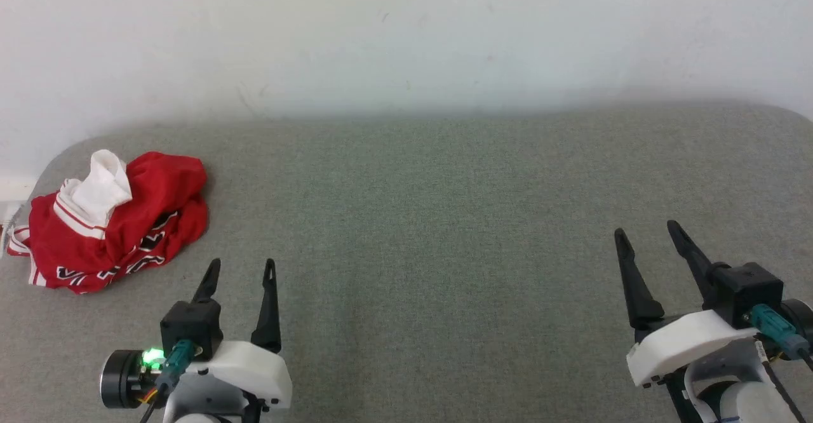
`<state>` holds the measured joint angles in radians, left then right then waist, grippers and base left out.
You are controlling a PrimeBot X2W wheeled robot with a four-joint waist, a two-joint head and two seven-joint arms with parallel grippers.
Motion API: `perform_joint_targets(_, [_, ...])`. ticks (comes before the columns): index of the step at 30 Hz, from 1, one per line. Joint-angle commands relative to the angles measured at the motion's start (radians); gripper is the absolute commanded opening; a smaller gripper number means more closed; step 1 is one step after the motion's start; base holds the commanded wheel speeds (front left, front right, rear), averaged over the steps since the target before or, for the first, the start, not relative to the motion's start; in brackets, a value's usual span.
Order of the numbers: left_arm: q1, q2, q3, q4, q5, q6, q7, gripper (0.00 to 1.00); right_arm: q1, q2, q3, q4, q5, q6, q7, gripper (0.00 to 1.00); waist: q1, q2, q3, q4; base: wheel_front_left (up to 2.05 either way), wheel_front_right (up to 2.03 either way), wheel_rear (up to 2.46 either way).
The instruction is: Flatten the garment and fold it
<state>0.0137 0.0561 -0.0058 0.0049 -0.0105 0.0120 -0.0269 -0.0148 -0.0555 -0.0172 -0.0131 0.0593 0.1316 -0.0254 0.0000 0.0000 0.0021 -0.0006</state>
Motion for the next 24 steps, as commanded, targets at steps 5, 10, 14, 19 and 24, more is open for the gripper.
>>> perform_joint_targets(5, [-0.005, -0.001, -0.004, -0.01, -0.012, 0.014, -0.016, 1.0, 0.01, 0.001, -0.005, -0.014, 0.03, 0.0, -0.017, 1.0, 0.0, 0.0, 0.0, 0.0, 0.0, 0.0, 0.0])
perform_joint_targets(10, [-0.006, -0.001, -0.006, -0.015, -0.013, 0.019, -0.026, 1.0, 0.014, 0.001, -0.004, -0.023, 0.047, 0.0, -0.028, 1.0, 0.0, 0.0, 0.0, 0.003, 0.0, 0.0, 0.0])
perform_joint_targets(14, [-0.008, -0.001, -0.006, -0.021, -0.015, 0.025, -0.034, 1.0, 0.017, 0.001, -0.003, -0.031, 0.058, 0.0, -0.036, 1.0, 0.0, 0.0, 0.002, 0.009, 0.0, 0.0, 0.0])
perform_joint_targets(19, [-0.011, -0.002, -0.006, -0.027, -0.013, 0.033, -0.045, 1.0, 0.019, 0.002, 0.0, -0.04, 0.067, 0.0, -0.047, 1.0, 0.0, 0.0, 0.007, 0.024, 0.0, 0.0, 0.0])
perform_joint_targets(24, [-0.014, -0.002, -0.005, -0.034, -0.01, 0.042, -0.055, 1.0, 0.021, 0.002, 0.0, -0.046, 0.075, 0.0, -0.057, 1.0, 0.0, 0.0, 0.012, 0.047, 0.0, 0.0, 0.0])
